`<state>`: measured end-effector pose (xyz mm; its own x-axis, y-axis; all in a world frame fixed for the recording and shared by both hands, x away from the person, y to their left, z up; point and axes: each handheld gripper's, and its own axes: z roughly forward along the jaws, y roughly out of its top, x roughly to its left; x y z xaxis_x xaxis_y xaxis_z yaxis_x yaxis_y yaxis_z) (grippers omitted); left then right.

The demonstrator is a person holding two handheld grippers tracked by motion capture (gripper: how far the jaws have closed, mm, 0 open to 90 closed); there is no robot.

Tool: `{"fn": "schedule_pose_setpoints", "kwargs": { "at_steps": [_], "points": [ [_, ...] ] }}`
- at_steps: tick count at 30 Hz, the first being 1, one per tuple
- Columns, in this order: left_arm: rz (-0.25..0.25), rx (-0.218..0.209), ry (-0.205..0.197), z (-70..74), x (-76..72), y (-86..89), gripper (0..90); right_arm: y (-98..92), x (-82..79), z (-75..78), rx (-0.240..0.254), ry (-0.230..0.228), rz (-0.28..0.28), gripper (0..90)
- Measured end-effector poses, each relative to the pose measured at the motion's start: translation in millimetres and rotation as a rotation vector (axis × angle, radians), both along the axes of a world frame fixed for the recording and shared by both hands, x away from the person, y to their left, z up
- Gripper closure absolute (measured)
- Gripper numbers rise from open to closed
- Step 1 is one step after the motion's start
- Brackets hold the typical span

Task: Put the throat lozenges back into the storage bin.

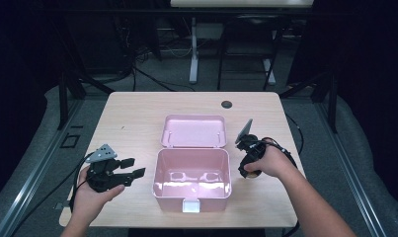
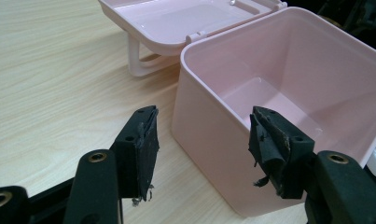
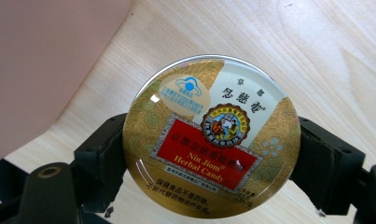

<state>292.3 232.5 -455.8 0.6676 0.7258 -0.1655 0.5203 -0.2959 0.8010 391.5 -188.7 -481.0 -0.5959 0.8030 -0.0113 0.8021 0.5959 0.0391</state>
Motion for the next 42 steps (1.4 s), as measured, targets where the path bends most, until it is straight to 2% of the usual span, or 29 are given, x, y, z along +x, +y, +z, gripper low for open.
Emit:
{"fn": "schedule_pose_setpoints", "kwargs": {
  "at_steps": [17,29,36,42],
  "points": [
    [-0.002,0.002,0.002,-0.4,0.5,0.0,42.3,10.8,-7.5,36.3,-0.001,-0.009,0.060,19.5],
    [-0.002,-0.002,0.002,-0.6,0.8,0.3,42.4,12.1,-11.1,57.4,0.013,-0.033,0.067,19.6],
    [-0.001,-0.003,0.002,-1.0,1.0,0.3,42.4,10.1,-11.0,66.3,0.015,-0.028,0.105,19.6],
    [-0.001,0.000,0.009,-1.6,1.5,0.7,42.3,12.2,-14.4,76.0,0.013,-0.026,0.160,19.6]
  ]
}}
